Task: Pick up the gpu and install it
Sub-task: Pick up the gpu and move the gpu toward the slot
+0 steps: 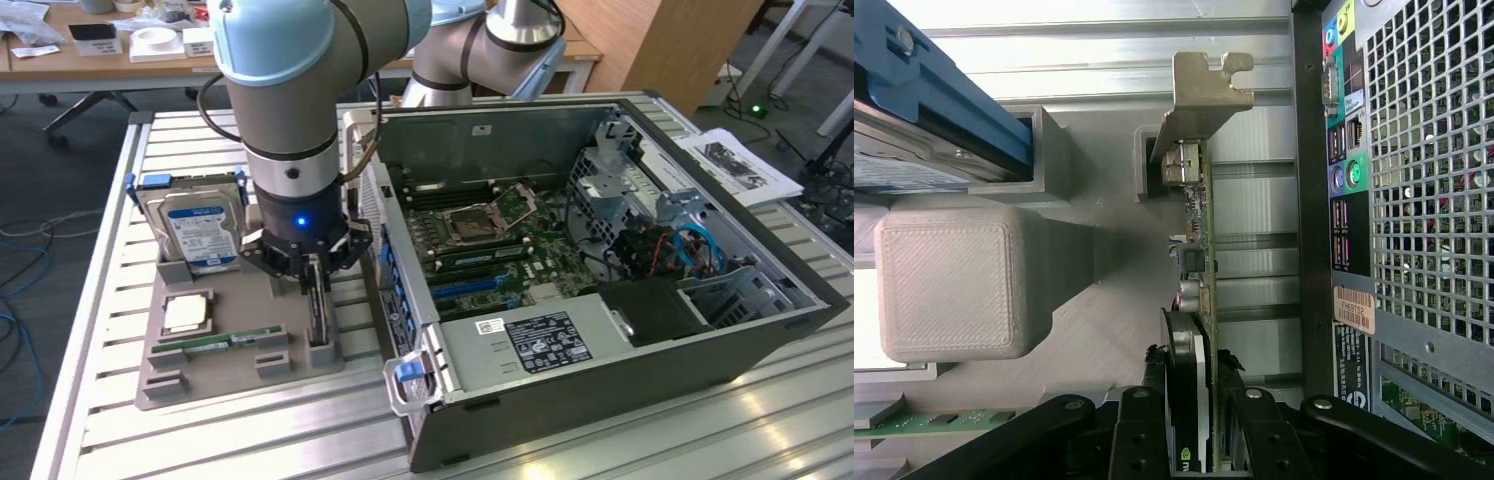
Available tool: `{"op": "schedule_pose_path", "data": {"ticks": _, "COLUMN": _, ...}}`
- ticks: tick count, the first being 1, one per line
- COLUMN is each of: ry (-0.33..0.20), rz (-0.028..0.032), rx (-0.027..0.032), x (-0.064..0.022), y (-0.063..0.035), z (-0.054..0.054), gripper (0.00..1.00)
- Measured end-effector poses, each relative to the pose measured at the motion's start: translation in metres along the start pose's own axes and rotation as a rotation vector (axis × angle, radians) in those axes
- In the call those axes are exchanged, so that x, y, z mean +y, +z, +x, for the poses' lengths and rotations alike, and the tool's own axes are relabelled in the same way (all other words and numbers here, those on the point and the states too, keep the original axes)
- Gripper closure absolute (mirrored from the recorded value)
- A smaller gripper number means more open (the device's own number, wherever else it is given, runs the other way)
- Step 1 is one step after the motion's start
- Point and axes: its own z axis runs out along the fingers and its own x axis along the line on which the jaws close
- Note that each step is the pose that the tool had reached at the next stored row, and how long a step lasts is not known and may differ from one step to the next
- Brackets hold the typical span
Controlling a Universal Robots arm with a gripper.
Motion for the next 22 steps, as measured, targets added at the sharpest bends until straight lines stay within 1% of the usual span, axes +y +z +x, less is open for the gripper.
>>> {"op": "schedule_pose_path", "data": {"ticks": 4, "ry": 0.0, "rz": 0.0001, "rx": 0.0002, "x": 0.0, "y": 0.0, "z": 0.0, "gripper": 0.69}}
{"op": "schedule_pose_path", "data": {"ticks": 6, "ry": 0.0, "rz": 0.0, "rx": 0.0, "x": 0.0, "y": 0.0, "z": 0.0, "gripper": 0.73}}
{"op": "schedule_pose_path", "data": {"ticks": 22, "ry": 0.0, "rz": 0.0, "rx": 0.0001, "x": 0.0, "y": 0.0, "z": 0.0, "gripper": 0.73}}
